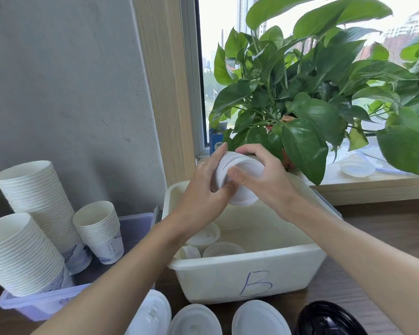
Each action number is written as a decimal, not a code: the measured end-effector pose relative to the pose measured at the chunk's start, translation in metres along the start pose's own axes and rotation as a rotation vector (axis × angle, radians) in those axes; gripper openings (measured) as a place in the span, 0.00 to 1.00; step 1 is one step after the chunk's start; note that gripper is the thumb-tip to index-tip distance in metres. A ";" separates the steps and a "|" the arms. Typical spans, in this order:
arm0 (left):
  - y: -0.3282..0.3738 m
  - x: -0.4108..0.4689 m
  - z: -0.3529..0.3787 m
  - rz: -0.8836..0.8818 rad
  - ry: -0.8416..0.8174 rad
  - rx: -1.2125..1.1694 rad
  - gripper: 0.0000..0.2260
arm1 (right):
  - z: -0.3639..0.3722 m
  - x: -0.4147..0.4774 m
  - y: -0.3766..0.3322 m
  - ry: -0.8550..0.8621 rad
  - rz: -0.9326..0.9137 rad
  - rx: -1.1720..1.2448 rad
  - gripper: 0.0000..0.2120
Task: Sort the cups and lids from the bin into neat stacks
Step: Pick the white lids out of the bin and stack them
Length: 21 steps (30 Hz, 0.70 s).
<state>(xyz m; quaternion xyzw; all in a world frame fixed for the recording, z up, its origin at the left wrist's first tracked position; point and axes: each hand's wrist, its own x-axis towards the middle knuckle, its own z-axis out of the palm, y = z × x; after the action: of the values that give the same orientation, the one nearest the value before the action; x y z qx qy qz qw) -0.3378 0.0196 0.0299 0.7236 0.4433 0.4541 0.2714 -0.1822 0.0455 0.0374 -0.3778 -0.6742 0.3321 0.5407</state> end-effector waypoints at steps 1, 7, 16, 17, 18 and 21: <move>0.002 -0.001 0.001 -0.015 -0.007 -0.025 0.35 | 0.000 0.000 0.000 0.020 -0.015 0.007 0.23; 0.000 0.001 0.002 -0.054 -0.004 -0.100 0.26 | 0.002 0.000 0.001 0.054 -0.047 -0.011 0.21; -0.006 0.003 0.000 0.022 -0.046 -0.044 0.29 | -0.001 -0.002 -0.004 0.048 -0.076 -0.025 0.25; -0.005 0.003 0.000 0.026 -0.050 -0.051 0.27 | -0.001 -0.002 -0.004 0.045 -0.077 -0.026 0.24; -0.004 0.003 0.000 0.032 -0.053 -0.056 0.25 | -0.001 -0.002 -0.004 0.045 -0.080 -0.028 0.23; -0.002 0.002 -0.001 0.068 -0.059 -0.058 0.21 | 0.001 -0.001 -0.002 0.066 -0.095 -0.047 0.20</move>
<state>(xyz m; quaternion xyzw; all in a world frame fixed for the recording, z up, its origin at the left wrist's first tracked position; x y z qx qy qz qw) -0.3391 0.0222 0.0292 0.7430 0.3969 0.4544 0.2897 -0.1829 0.0430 0.0386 -0.3684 -0.6809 0.2776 0.5689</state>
